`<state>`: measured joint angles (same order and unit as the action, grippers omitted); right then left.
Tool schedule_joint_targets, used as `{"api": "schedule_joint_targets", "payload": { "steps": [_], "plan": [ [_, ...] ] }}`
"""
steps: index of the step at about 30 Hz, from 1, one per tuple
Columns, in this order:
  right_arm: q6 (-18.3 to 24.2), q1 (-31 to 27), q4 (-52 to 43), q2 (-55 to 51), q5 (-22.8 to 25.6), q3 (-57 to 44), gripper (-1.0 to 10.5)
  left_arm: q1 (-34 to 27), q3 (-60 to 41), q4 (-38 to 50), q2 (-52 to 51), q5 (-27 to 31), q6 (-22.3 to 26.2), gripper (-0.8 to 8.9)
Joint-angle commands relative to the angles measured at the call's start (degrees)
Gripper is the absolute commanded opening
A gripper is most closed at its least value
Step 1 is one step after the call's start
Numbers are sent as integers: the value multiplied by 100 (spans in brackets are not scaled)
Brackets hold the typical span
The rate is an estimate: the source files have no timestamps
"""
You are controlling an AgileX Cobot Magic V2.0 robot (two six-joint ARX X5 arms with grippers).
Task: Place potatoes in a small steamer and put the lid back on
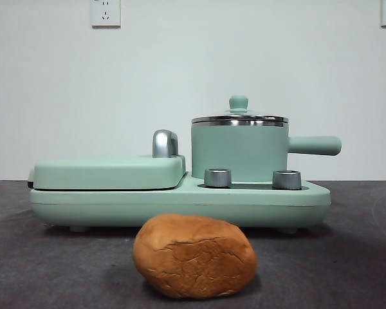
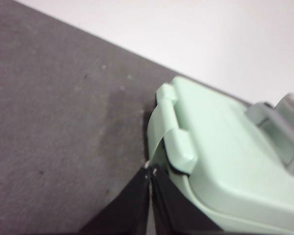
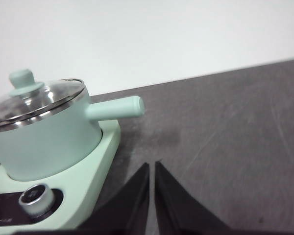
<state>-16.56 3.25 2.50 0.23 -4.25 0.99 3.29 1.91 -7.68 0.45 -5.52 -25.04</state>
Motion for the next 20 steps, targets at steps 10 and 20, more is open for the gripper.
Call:
{"api": "schedule_joint_targets", "payload": {
  "steps": [10,20],
  "plan": [
    [-629,-7,1434,205,-35,1331,16,11,1266,-304,1025,-284,-26,9],
    [1025,-2,2367,1587,-656,2715,16,13,3445,-1589,3071,-1145,1950,9]
  ]
}}
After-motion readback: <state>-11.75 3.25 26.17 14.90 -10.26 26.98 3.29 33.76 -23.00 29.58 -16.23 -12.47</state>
